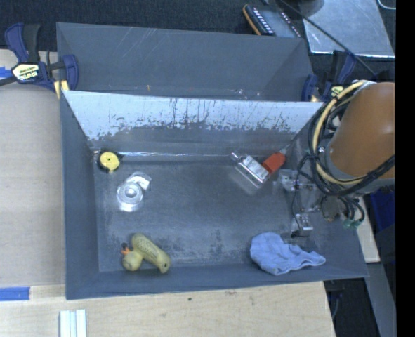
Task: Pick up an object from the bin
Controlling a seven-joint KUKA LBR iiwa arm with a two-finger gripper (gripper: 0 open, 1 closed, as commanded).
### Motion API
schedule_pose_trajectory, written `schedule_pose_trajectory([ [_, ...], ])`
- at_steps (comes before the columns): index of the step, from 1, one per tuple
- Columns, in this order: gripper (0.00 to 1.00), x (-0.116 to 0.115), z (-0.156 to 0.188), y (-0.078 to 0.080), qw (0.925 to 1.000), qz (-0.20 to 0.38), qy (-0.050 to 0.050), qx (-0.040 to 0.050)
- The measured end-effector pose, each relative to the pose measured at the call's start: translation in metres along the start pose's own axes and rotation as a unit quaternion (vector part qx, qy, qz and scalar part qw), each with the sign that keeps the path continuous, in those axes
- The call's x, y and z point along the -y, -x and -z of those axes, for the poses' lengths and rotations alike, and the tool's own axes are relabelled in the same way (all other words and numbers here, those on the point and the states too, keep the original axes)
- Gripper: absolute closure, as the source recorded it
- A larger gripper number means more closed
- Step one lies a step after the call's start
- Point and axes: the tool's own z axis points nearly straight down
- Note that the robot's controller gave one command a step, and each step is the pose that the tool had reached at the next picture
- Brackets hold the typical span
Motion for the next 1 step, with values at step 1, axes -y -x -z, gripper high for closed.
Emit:
schedule_pose_trajectory([
  [1, 0.0, -0.0004, 0.0045, 0.0016, 1.0, 0.002, 0.0, 0.0043],
])
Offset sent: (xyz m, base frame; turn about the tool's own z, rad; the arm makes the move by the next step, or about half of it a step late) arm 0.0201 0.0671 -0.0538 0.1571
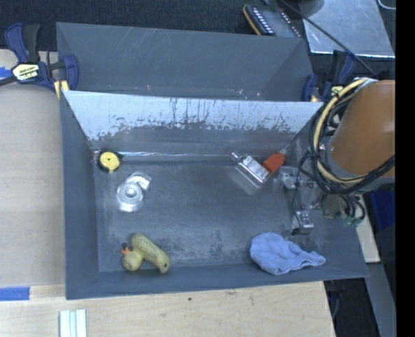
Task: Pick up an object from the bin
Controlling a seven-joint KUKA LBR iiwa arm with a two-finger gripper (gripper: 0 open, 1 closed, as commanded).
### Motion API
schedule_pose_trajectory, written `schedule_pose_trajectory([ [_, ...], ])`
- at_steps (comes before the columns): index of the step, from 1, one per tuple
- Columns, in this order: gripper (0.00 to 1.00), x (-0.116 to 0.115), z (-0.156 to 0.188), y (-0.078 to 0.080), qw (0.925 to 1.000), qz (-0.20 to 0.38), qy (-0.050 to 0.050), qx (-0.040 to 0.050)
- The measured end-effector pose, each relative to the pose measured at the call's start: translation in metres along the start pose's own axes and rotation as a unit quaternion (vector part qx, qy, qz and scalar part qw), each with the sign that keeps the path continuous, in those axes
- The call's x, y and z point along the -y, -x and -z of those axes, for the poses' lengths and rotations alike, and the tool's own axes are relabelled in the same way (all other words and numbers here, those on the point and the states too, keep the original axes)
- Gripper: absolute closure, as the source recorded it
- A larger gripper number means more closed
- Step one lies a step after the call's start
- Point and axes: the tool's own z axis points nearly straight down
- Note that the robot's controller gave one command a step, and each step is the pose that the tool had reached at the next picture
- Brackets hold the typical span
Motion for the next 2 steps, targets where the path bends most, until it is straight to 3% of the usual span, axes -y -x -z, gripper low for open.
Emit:
schedule_pose_trajectory([
  [1, 0.0, -0.06, -0.053, 0.018, 0.9973, -0.073, 0.001, -0.0028],
  [2, 0.0, -0.033, -0.08, 0.009, 1.0, -0.001, 0.0, -0.0001],
])
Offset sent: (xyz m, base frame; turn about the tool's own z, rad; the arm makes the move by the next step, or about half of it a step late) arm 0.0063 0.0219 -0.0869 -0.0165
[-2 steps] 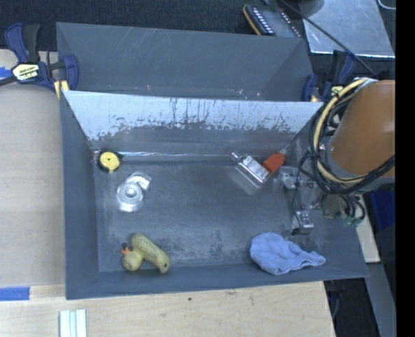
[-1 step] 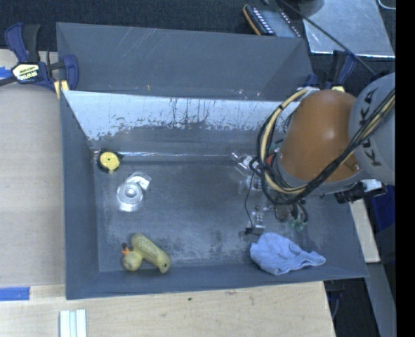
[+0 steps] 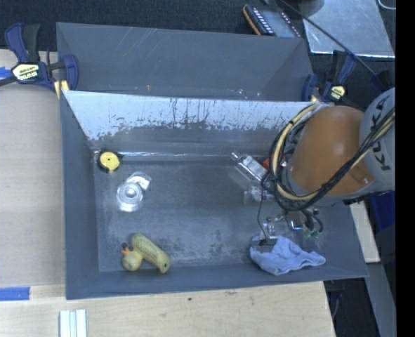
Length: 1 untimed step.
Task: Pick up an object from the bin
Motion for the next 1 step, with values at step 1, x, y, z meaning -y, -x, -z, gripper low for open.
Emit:
schedule_pose_trajectory([
  [1, 0.0, 0.0279, -0.0454, -0.0133, 0.999, 0.043, 0.001, -0.0037],
])
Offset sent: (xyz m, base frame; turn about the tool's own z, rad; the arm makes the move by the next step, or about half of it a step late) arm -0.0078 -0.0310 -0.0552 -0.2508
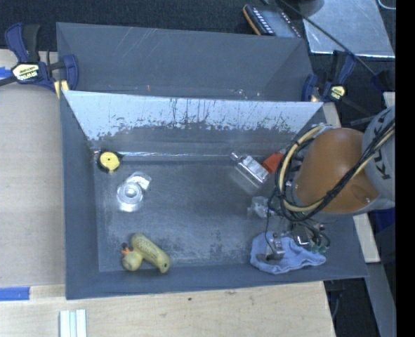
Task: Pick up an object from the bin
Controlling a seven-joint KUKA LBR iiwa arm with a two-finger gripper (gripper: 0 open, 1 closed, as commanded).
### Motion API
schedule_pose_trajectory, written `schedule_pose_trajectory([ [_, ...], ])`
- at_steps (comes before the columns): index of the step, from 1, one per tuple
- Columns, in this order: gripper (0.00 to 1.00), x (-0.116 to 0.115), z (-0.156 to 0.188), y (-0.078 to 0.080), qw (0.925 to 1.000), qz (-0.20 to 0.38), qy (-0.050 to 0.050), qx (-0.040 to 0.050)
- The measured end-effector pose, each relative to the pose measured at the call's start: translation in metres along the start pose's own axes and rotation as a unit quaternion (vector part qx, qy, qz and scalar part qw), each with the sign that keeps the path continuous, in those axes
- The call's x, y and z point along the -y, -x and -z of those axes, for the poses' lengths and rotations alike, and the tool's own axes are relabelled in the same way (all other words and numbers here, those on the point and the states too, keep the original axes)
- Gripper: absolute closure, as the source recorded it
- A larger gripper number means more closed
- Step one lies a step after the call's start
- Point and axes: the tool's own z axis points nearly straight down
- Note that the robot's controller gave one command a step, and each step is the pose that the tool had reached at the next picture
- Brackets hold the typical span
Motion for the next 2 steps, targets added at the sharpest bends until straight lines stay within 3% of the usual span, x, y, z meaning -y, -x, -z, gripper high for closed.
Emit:
schedule_pose_trajectory([
  [1, 1.0, 0.0039, -0.009, 0.006, 0.9967, 0.081, -0.001, 0.0038],
  [2, 1.0, 0.0039, -0.009, 0.006, 0.9967, 0.082, -0.002, 0.0038],
])
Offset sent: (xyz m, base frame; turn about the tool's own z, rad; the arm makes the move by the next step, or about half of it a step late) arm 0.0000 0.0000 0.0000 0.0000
